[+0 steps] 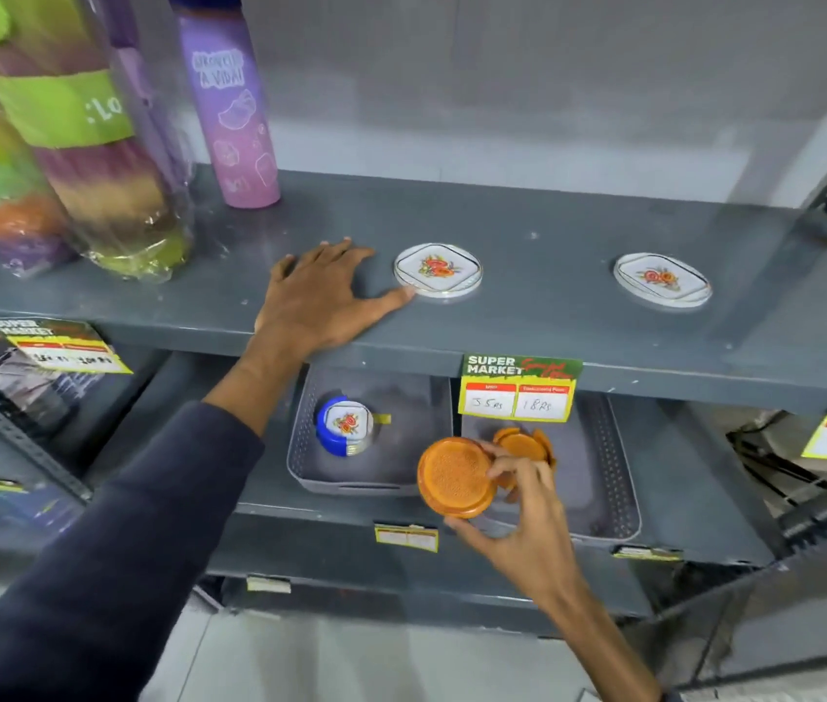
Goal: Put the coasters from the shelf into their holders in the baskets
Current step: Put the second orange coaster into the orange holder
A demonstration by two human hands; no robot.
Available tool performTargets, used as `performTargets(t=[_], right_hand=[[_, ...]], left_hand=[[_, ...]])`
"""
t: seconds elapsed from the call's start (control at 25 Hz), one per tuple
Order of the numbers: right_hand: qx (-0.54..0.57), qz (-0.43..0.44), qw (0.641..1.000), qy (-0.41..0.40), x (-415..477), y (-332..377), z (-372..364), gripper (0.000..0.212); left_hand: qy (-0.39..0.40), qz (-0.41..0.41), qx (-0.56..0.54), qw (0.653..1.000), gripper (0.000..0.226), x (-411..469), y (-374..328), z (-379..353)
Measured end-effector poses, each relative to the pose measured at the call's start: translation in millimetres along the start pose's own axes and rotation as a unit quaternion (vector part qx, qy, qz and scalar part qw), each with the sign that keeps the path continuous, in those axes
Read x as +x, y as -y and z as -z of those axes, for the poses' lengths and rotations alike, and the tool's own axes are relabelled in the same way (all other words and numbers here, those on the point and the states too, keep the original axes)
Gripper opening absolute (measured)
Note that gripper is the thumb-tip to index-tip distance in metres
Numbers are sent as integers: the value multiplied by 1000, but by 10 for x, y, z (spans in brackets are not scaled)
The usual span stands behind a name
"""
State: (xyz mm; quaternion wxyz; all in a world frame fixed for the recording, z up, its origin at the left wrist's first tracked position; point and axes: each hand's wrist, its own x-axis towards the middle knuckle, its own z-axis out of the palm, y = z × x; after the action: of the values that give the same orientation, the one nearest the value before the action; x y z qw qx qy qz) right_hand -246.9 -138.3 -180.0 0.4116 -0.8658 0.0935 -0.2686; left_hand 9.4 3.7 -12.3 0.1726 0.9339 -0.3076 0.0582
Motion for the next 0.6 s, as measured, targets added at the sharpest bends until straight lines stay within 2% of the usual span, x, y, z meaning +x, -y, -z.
performTargets(t=[0.16, 0.36, 0.6], right_hand=[[-79, -98, 992, -17, 107, -713, 106, 61], [-161, -226, 960, -17, 384, -1325, 173, 56], [-137, -322, 935, 64, 594, -1780, 65, 54]], left_hand=[[-8, 2, -1, 1000, 90, 24, 34, -43], [-9, 5, 3, 1000, 91, 36, 40, -47], [-9, -2, 9, 1000, 92, 53, 53, -51]])
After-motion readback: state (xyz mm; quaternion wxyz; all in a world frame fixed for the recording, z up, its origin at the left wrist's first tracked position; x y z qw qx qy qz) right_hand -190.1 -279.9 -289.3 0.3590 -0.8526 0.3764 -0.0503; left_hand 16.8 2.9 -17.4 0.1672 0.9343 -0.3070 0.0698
